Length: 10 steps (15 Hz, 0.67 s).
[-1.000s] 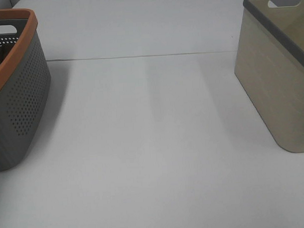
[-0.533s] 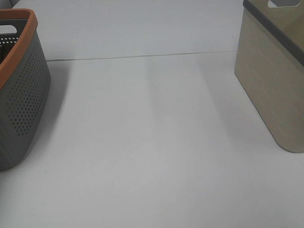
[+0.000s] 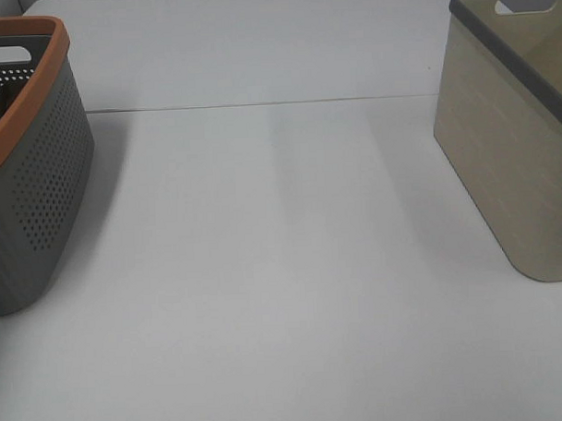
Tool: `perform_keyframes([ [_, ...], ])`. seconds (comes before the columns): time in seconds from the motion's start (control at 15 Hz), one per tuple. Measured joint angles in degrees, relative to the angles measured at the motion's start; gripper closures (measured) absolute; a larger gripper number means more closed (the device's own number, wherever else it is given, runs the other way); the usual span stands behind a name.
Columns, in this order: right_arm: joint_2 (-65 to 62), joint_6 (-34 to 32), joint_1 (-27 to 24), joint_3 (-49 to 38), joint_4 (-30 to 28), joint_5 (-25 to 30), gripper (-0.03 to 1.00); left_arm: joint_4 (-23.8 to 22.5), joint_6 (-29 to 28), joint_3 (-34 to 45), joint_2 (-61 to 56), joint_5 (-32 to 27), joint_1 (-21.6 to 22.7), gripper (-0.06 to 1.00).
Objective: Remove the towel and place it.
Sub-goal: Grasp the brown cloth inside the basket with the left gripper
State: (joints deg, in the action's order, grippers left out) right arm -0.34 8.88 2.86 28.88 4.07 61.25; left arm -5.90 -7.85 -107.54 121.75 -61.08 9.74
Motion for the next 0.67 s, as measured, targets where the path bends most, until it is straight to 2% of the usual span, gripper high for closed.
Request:
perform_keyframes([
  [0.27, 0.0, 0.0, 0.0, 0.0, 0.0, 0.0, 0.25, 1.78, 0.0, -0.74, -2.01, -0.8, 0.0, 0.94],
  [0.47, 0.0, 0.0, 0.0, 0.0, 0.0, 0.0, 0.25, 3.55, 0.0, -4.35, -4.07, -5.9, 0.0, 0.94],
  [0.67, 0.0, 0.0, 0.0, 0.0, 0.0, 0.0, 0.25, 5.16, 0.0, -7.39, -6.65, -8.25, 0.0, 0.94],
])
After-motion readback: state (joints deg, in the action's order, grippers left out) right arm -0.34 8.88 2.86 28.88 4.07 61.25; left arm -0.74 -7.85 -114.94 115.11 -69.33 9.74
